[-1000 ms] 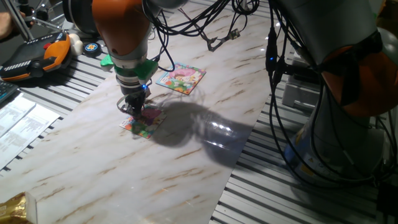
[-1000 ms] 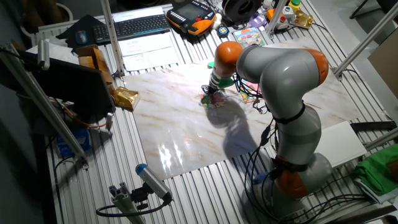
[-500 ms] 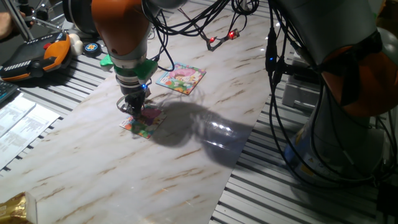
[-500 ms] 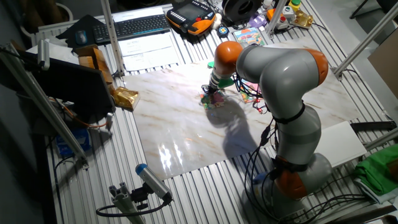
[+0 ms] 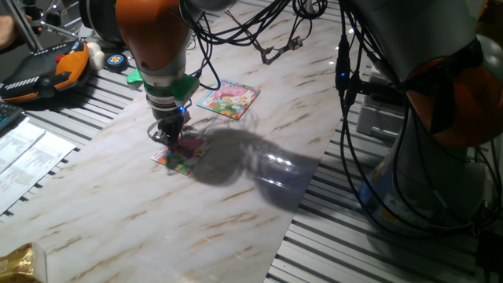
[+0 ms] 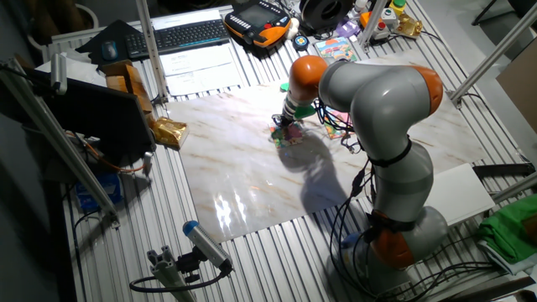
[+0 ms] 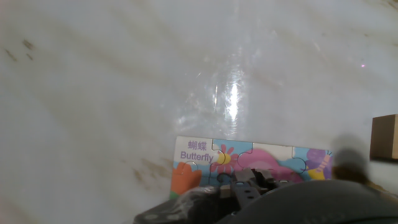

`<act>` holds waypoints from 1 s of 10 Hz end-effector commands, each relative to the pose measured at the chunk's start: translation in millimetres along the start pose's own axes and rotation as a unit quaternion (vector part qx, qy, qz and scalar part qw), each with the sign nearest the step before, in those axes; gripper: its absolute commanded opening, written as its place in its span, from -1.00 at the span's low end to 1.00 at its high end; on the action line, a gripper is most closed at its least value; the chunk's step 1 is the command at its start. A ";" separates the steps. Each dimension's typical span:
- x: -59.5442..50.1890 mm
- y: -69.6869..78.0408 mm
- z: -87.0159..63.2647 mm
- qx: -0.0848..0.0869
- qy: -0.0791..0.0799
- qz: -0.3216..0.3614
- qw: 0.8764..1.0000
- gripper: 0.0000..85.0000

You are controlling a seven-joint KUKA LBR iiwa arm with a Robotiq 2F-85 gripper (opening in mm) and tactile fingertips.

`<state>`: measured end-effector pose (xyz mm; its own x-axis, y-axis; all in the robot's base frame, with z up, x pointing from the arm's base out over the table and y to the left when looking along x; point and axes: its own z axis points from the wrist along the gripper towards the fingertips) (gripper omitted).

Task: Assemble one piece of a puzzle

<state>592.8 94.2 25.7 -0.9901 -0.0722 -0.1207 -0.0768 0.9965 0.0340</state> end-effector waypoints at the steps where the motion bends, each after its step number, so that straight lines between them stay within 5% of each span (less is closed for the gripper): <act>1: -0.7 -0.4 -0.1 -0.001 0.001 0.000 1.000 -0.98; 10: -5.7 -4.9 -1.2 0.000 0.001 -0.001 1.000 -0.98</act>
<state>598.7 89.4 27.2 -0.9903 -0.0737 -0.1179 -0.0782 0.9964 0.0341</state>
